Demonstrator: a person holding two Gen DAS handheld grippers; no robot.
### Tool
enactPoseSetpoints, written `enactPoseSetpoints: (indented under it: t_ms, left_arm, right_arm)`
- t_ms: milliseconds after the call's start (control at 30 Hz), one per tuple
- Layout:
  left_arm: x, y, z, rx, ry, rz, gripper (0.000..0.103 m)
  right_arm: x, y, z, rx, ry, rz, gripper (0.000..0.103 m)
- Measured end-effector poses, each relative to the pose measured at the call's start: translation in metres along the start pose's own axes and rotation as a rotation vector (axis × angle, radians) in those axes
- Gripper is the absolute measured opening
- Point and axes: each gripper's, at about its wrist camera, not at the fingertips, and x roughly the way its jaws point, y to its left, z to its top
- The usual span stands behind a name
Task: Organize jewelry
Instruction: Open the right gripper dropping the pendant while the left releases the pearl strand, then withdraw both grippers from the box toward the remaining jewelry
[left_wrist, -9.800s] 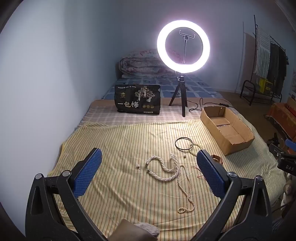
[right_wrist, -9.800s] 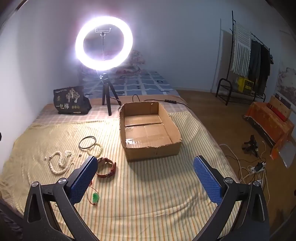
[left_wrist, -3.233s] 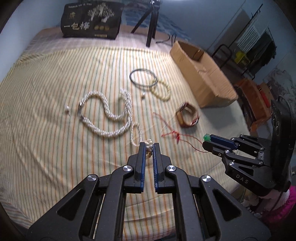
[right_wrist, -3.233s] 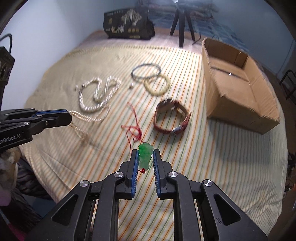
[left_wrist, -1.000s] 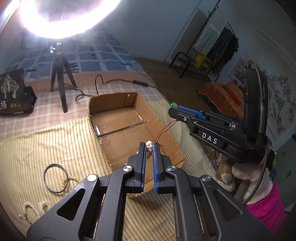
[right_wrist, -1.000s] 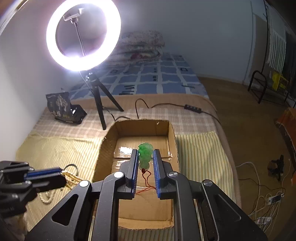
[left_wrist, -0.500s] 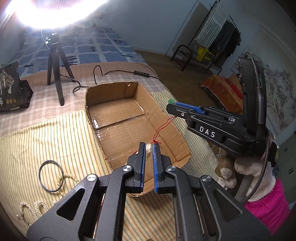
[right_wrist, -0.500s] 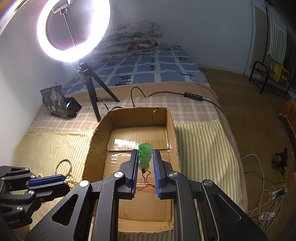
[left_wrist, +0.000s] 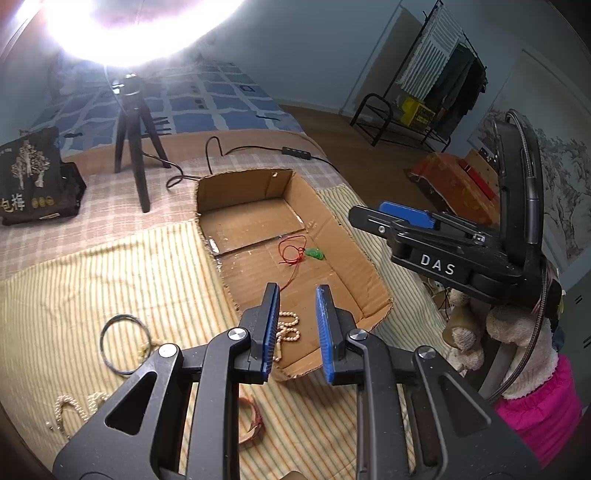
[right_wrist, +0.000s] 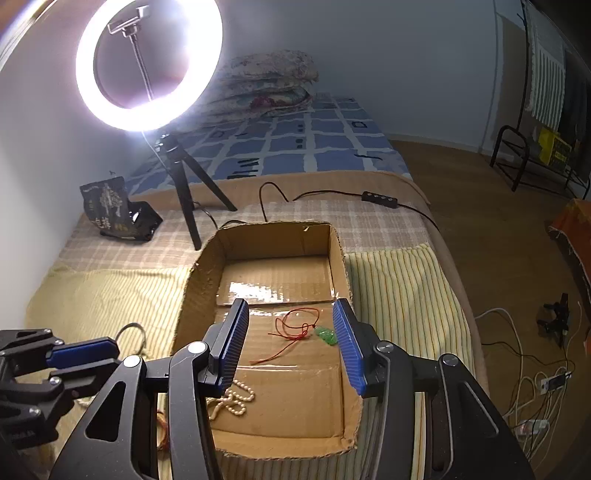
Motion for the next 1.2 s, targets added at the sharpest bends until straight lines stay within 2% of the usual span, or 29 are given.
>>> enactPoseSetpoints:
  t_ms: [300, 367, 433, 600, 867, 1200]
  left_arm:
    - [-0.042, 0.015, -0.003, -0.008, -0.049, 0.028, 0.019]
    - [-0.054, 0.02, -0.004, -0.008, -0.064, 0.04, 0.024]
    - [-0.067, 0.026, -0.005, -0.013, -0.087, 0.05, 0.043]
    - [-0.095, 0.043, -0.01, -0.024, -0.129, 0.094, 0.043]
    - [-0.13, 0.086, -0.03, -0.048, -0.137, 0.166, 0.043]
    - [-0.155, 0.164, -0.069, -0.188, -0.106, 0.248, 0.043]
  right_arm:
    - [-0.025, 0.017, -0.002, -0.005, -0.025, 0.01, 0.046]
    - [-0.031, 0.023, -0.004, -0.014, -0.029, 0.013, 0.046]
    - [-0.037, 0.03, -0.005, -0.023, -0.033, 0.017, 0.046]
    - [-0.048, 0.05, -0.013, -0.051, -0.037, 0.031, 0.046]
    - [-0.055, 0.085, -0.036, -0.116, 0.004, 0.08, 0.046]
    - [-0.052, 0.126, -0.069, -0.219, 0.07, 0.127, 0.046]
